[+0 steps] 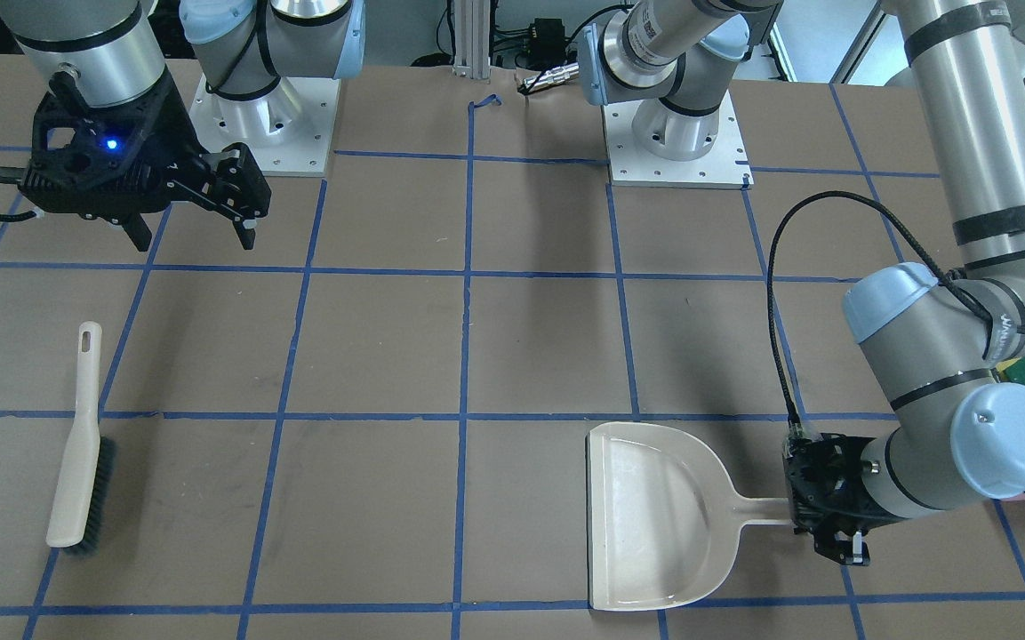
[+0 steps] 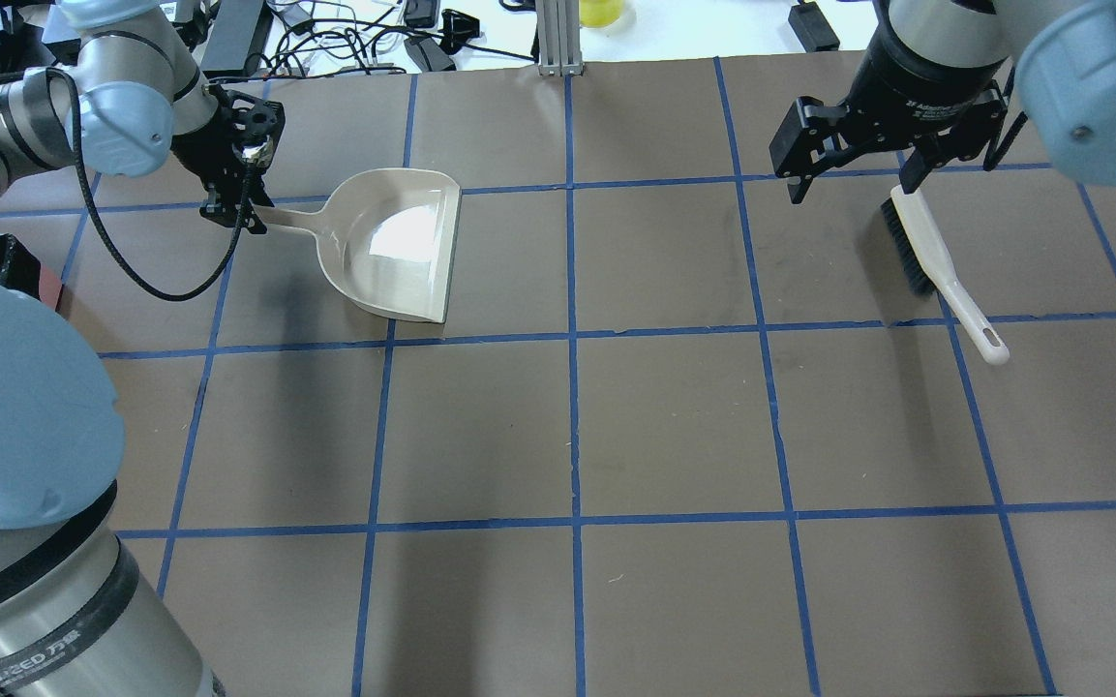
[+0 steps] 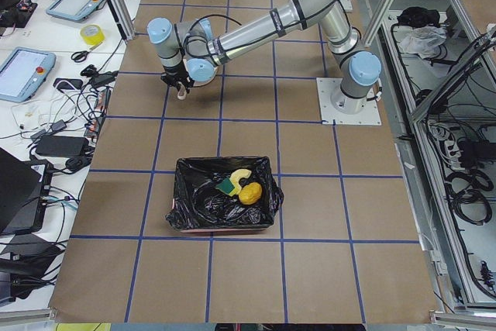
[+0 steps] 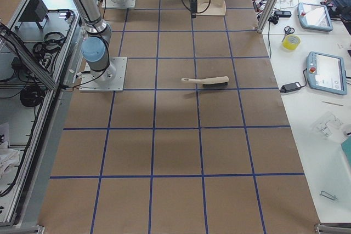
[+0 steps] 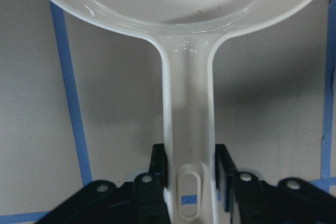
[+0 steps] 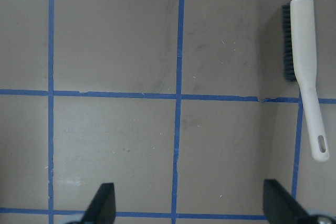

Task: Sweep and dump trash into bin

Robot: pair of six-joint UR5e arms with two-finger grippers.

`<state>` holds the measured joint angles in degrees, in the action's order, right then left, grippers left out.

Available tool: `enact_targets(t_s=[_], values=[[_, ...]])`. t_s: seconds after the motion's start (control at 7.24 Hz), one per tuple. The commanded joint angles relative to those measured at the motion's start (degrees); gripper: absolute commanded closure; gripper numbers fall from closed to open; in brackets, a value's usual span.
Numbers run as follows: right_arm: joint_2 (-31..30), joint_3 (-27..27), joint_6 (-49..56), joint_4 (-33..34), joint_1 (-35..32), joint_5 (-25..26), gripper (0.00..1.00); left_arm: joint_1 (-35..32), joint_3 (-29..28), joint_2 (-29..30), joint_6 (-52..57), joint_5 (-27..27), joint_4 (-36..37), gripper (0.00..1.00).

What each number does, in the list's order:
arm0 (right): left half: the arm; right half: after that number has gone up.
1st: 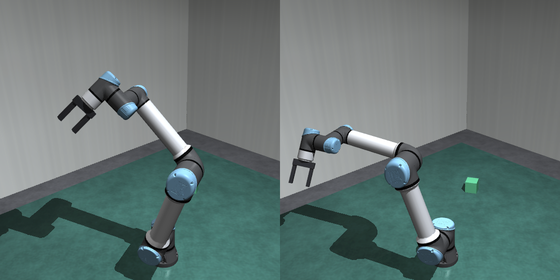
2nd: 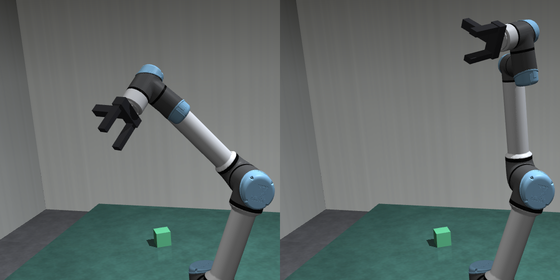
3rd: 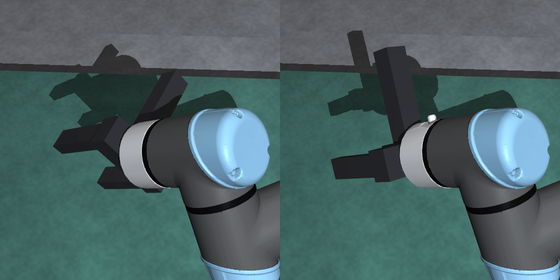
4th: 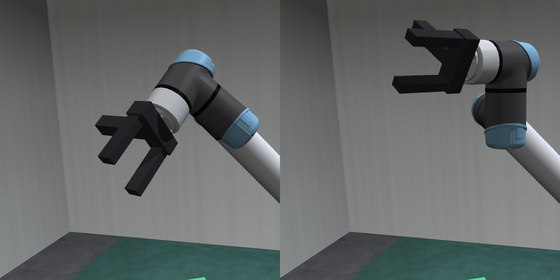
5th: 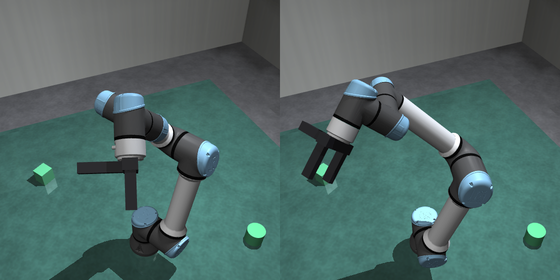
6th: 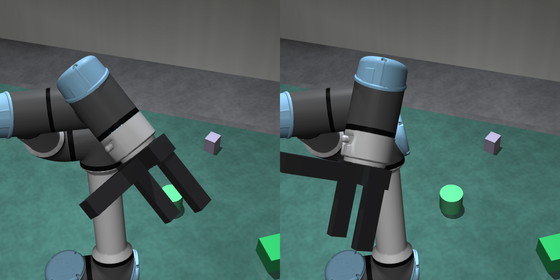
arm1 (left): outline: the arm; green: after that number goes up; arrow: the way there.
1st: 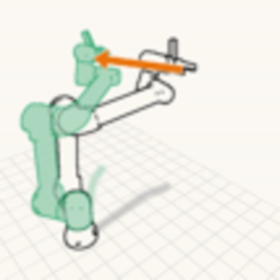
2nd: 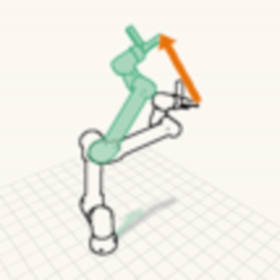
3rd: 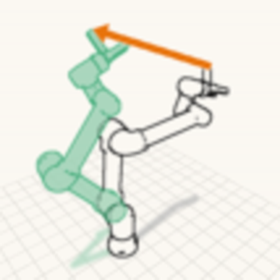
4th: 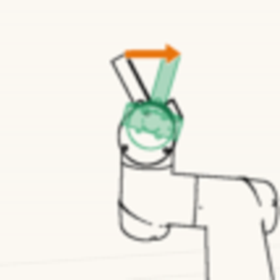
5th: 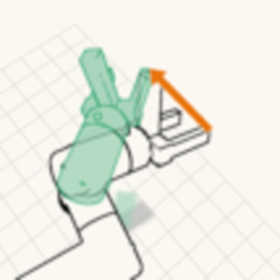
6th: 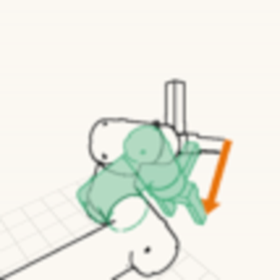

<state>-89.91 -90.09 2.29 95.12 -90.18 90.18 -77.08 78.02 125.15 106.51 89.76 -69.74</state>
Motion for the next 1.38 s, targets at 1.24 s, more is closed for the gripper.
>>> enact_targets(t_s=[1.24], values=[[0.00, 0.00, 0.00, -0.02, 0.00, 0.00, 0.00, -13.01, -2.96, -22.02, -47.12, -2.92, -24.11, 0.18]])
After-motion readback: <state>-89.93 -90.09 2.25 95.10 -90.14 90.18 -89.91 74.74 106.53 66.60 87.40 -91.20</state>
